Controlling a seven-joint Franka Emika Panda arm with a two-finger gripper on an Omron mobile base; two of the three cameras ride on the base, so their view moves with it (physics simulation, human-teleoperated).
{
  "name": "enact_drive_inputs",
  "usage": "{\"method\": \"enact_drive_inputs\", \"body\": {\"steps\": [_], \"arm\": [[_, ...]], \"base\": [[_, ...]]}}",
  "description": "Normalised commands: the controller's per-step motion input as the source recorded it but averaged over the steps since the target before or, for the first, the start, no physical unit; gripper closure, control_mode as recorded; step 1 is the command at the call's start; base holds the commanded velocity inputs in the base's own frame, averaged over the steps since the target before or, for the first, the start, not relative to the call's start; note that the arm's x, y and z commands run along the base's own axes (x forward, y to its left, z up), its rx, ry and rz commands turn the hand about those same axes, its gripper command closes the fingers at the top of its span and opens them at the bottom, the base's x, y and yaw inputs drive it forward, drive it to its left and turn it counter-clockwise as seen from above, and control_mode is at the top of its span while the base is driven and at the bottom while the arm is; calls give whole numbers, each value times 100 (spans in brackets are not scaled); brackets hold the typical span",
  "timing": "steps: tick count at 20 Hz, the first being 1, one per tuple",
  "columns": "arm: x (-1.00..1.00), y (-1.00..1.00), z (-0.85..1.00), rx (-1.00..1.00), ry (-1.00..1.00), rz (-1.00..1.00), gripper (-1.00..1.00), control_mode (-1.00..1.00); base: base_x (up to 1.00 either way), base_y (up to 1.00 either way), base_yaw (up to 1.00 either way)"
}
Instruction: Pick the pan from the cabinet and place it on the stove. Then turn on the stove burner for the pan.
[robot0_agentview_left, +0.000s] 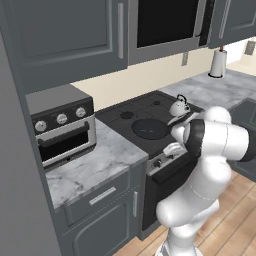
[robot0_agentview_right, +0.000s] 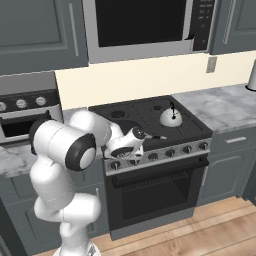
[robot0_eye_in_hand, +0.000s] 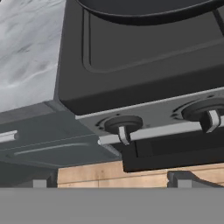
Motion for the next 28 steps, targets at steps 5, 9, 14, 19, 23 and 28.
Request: {"method": "enact_drive_inputs", "body": {"steps": [5, 9, 14, 19, 23, 28], "arm": [[1, 0, -5, -4, 5, 0, -100, -100], [12, 0, -3, -3, 1, 0, -100, -100], [19, 0, -1, -5, 0, 0, -100, -100], [16, 4, -6, -6, 0, 0, -100, -100], [10, 15, -15, -6, 0, 0, -100, -100], [1, 8, -4, -2, 0, 0, -100, -100]], "base": [[0, 0, 0], [0, 0, 0], [0, 0, 0], [0, 0, 0], [0, 0, 0], [0, 0, 0]]}}
